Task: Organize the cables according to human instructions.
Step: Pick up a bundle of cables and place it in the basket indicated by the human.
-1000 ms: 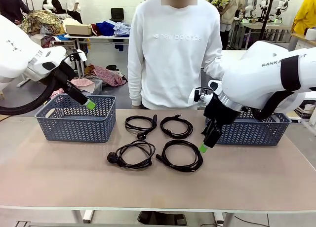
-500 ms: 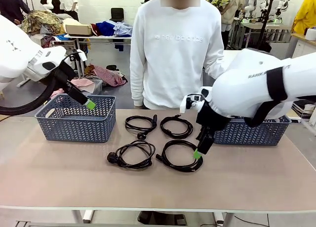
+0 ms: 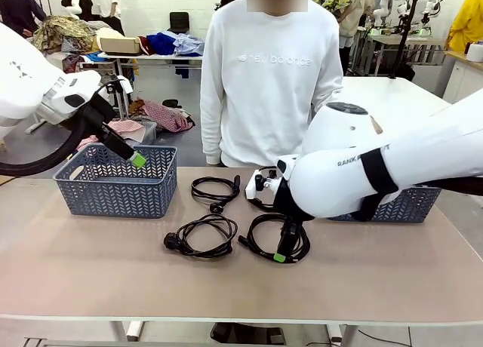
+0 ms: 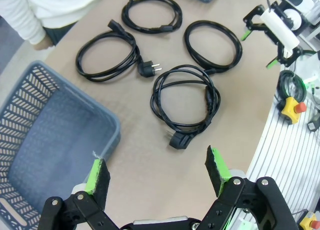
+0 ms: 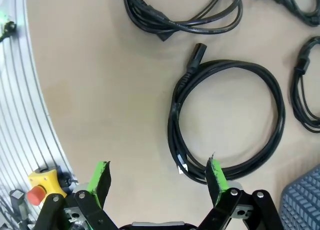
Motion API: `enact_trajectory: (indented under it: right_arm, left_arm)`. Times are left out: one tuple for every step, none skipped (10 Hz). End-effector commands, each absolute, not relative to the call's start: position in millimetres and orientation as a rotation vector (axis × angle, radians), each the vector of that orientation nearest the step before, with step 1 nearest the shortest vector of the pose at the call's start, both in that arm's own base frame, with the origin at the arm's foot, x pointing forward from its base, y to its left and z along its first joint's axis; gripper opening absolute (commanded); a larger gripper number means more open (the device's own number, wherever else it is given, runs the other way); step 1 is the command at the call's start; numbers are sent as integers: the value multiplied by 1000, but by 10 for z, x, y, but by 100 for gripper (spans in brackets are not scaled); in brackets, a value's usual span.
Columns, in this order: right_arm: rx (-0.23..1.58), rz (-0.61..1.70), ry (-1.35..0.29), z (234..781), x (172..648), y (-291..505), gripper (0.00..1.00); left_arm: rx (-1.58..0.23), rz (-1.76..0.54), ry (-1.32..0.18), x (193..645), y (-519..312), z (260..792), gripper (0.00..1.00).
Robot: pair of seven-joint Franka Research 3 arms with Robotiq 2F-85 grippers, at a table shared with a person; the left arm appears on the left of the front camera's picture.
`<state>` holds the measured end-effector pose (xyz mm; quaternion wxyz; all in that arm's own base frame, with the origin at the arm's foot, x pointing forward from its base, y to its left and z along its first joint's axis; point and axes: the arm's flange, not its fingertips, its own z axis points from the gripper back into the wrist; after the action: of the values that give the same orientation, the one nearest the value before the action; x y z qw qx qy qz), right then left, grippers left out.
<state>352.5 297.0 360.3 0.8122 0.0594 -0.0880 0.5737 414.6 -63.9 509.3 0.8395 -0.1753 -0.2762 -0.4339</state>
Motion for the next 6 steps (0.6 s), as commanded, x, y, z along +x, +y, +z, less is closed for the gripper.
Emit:
enact_trajectory:
  right_arm:
    - [93,1232,-176,3526,3585,3192,100]
    - [90,1252,-167,3466,3606,3258,100]
    - [93,1262,-151,3403,3636,3297,100]
    - [103,1264,-138,3355,3663,3321,100]
    - [121,1269,-122,3304,3691,3349,100]
    - [125,1276,-113,3268,3708,3370,100]
  left_arm:
    - [-391,-934,-598,4156,-613,5077,100]
    - [-391,-934,-598,4156,-613,5077,100]
    - [-391,-934,-598,4156,-613,5077,100]
    - [-391,-934,-598,4156,-613,5077,100]
    - [-391,-934,-598,4156,-613,5077,100]
    - [-391,-934,-598,4156,-613,5077,100]
